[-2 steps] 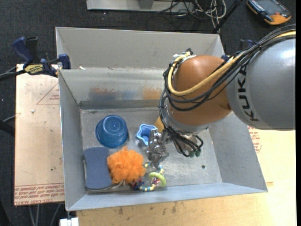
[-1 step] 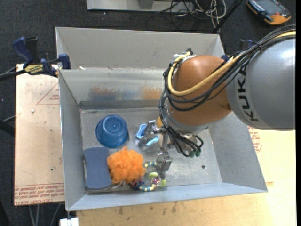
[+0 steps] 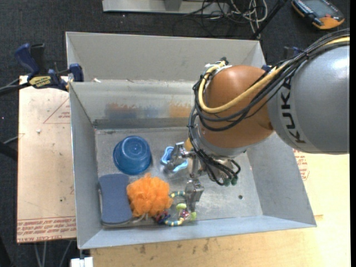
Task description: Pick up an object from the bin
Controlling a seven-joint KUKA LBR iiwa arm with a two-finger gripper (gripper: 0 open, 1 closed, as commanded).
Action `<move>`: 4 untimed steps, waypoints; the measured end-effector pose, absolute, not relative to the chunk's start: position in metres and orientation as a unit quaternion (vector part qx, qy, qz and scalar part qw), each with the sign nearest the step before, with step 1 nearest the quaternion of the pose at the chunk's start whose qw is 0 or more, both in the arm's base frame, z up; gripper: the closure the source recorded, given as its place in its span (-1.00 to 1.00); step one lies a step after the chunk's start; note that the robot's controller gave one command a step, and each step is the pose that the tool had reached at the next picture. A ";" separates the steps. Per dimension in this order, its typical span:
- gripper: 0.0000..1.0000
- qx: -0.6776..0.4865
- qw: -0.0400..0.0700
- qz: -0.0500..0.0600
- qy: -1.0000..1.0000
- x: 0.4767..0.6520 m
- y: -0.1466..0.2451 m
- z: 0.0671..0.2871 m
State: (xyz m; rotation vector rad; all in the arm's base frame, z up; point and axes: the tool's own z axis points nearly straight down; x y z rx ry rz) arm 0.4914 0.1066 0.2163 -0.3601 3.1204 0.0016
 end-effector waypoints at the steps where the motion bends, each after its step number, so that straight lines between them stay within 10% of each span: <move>1: 1.00 -0.160 0.007 0.001 0.987 0.502 0.109 0.075; 2: 1.00 -0.160 0.007 0.001 0.987 0.502 0.109 0.075; 3: 1.00 -0.158 0.002 0.000 0.987 0.505 0.088 0.223; 4: 1.00 -0.158 0.001 0.001 0.987 0.504 0.088 0.223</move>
Offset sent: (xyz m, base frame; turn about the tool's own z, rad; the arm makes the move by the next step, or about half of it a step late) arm 0.0000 0.0000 0.0000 0.0000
